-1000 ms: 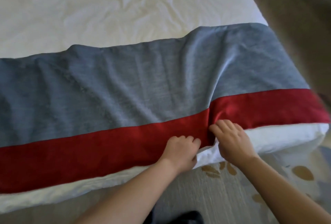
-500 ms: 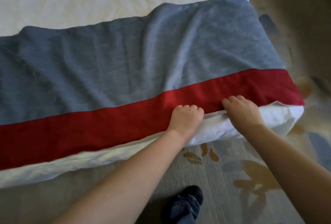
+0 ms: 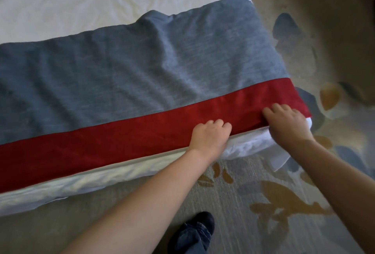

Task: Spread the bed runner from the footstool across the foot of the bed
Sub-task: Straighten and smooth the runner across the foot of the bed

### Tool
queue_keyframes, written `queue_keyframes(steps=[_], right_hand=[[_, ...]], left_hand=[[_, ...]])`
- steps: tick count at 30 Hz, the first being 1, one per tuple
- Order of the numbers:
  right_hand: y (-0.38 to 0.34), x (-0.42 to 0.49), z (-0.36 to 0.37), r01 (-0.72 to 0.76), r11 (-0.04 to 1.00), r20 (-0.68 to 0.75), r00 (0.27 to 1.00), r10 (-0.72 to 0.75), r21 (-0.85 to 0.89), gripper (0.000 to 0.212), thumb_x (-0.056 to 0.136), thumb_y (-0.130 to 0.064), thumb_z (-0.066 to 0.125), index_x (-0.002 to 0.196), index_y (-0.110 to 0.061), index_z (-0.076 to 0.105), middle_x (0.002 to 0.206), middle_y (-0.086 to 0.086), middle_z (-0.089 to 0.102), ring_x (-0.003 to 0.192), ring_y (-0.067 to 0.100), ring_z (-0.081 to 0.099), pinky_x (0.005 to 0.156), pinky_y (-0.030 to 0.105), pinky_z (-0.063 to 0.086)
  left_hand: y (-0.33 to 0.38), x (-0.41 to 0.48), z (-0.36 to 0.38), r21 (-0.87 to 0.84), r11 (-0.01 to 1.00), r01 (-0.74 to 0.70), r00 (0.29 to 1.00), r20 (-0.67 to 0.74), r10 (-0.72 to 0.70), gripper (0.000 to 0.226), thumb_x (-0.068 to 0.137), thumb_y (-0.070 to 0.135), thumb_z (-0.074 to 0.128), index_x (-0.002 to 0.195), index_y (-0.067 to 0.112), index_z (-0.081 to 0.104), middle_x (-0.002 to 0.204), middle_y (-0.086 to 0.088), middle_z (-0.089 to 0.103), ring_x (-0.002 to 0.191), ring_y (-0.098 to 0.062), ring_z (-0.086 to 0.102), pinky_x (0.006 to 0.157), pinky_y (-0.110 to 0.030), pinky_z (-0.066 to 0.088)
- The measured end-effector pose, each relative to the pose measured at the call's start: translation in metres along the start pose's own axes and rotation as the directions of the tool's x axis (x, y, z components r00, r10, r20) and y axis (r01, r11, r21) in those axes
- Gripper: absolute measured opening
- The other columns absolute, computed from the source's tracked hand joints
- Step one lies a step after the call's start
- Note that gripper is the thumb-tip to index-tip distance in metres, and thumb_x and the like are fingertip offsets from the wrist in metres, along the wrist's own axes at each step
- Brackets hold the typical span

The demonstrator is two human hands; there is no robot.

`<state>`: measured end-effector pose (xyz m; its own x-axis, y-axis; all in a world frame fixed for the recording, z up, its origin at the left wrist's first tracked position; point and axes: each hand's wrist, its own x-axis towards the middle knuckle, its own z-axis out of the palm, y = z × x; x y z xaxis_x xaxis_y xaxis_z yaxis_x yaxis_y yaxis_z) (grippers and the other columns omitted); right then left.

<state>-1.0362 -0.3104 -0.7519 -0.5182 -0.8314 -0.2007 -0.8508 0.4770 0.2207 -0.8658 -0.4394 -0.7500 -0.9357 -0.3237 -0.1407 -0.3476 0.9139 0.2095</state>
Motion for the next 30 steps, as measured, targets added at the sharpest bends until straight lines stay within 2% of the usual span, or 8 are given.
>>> queue_keyframes(steps=[4, 8, 11, 13, 17, 20, 26, 30], right_hand=[[0.036, 0.003, 0.008, -0.057, 0.997, 0.082, 0.995, 0.06, -0.042, 0.027, 0.08, -0.007, 0.062, 0.1, -0.021, 0.053, 0.083, -0.003, 0.054, 0.079, 0.02, 0.059, 0.057, 0.029, 0.042], [0.051, -0.005, 0.018, -0.097, 0.995, 0.145, 0.984, 0.1, -0.028, 0.027, 0.08, -0.006, 0.065, 0.099, -0.02, 0.052, 0.069, -0.006, 0.039, 0.072, 0.019, 0.059, 0.051, 0.029, 0.037], [0.055, -0.009, 0.023, -0.063, 0.997, 0.137, 0.988, 0.068, -0.042, 0.025, 0.08, -0.008, 0.064, 0.098, -0.021, 0.053, 0.071, -0.006, 0.046, 0.072, 0.018, 0.061, 0.051, 0.028, 0.038], [0.056, -0.01, 0.024, -0.053, 0.998, 0.131, 0.99, 0.058, -0.043, 0.022, 0.08, -0.009, 0.063, 0.096, -0.022, 0.055, 0.072, -0.006, 0.05, 0.072, 0.018, 0.061, 0.052, 0.027, 0.037], [0.06, -0.008, 0.027, -0.016, 0.999, 0.075, 0.997, 0.018, -0.028, 0.018, 0.08, -0.008, 0.06, 0.092, -0.021, 0.057, 0.071, -0.006, 0.047, 0.072, 0.018, 0.059, 0.053, 0.027, 0.033], [0.069, -0.011, 0.033, 0.034, 0.999, 0.067, 0.997, -0.034, 0.009, 0.017, 0.082, -0.005, 0.056, 0.091, -0.019, 0.058, 0.079, -0.004, 0.055, 0.079, 0.019, 0.057, 0.058, 0.026, 0.036], [0.071, -0.036, 0.047, -0.022, 0.992, 0.116, 0.993, 0.008, 0.126, 0.011, 0.083, -0.008, 0.055, 0.089, -0.016, 0.06, 0.081, -0.002, 0.056, 0.08, 0.02, 0.057, 0.063, 0.031, 0.047], [0.071, -0.032, 0.042, -0.014, 0.99, 0.12, 0.993, -0.003, 0.137, 0.014, 0.076, -0.012, 0.053, 0.086, -0.019, 0.059, 0.079, -0.004, 0.056, 0.079, 0.02, 0.057, 0.06, 0.029, 0.044]], left_hand=[[0.03, 0.027, 0.002, 0.017, 0.999, -0.05, 0.999, -0.006, 0.051, 0.013, 0.082, 0.01, 0.062, 0.087, 0.018, 0.053, 0.083, 0.003, 0.058, 0.073, -0.018, 0.058, 0.049, -0.029, 0.027], [0.06, 0.044, 0.007, -0.024, 0.998, -0.057, 0.998, 0.001, 0.057, 0.017, 0.08, -0.003, 0.057, 0.081, 0.014, 0.053, 0.076, 0.0, 0.051, 0.072, -0.023, 0.057, 0.05, -0.03, 0.028], [0.078, 0.048, 0.011, -0.07, 0.994, -0.089, 0.996, 0.024, 0.091, 0.023, 0.074, -0.01, 0.056, 0.078, 0.012, 0.052, 0.073, -0.001, 0.049, 0.073, -0.025, 0.057, 0.052, -0.031, 0.031], [0.087, 0.047, 0.013, -0.043, 0.994, -0.104, 0.995, -0.002, 0.104, 0.02, 0.075, -0.007, 0.057, 0.08, 0.012, 0.056, 0.077, -0.003, 0.059, 0.072, -0.024, 0.059, 0.052, -0.03, 0.032], [0.089, 0.054, 0.018, 0.0, 0.999, -0.041, 0.995, -0.096, 0.041, 0.016, 0.079, 0.002, 0.06, 0.088, 0.014, 0.054, 0.087, -0.003, 0.06, 0.077, -0.023, 0.057, 0.05, -0.03, 0.034], [0.088, 0.063, 0.017, -0.016, 0.998, -0.06, 0.998, -0.014, 0.059, 0.018, 0.079, -0.007, 0.054, 0.084, 0.01, 0.054, 0.088, -0.006, 0.058, 0.082, -0.026, 0.057, 0.053, -0.033, 0.03], [0.093, 0.056, 0.027, -0.045, 0.992, -0.119, 0.99, 0.068, 0.122, 0.022, 0.079, -0.012, 0.049, 0.081, 0.01, 0.052, 0.087, -0.006, 0.057, 0.082, -0.025, 0.055, 0.054, -0.033, 0.033], [0.084, 0.061, 0.026, -0.097, 0.989, -0.114, 0.993, 0.024, 0.117, 0.011, 0.089, 0.008, 0.05, 0.091, 0.012, 0.06, 0.09, -0.001, 0.06, 0.084, -0.023, 0.057, 0.055, -0.032, 0.039]])
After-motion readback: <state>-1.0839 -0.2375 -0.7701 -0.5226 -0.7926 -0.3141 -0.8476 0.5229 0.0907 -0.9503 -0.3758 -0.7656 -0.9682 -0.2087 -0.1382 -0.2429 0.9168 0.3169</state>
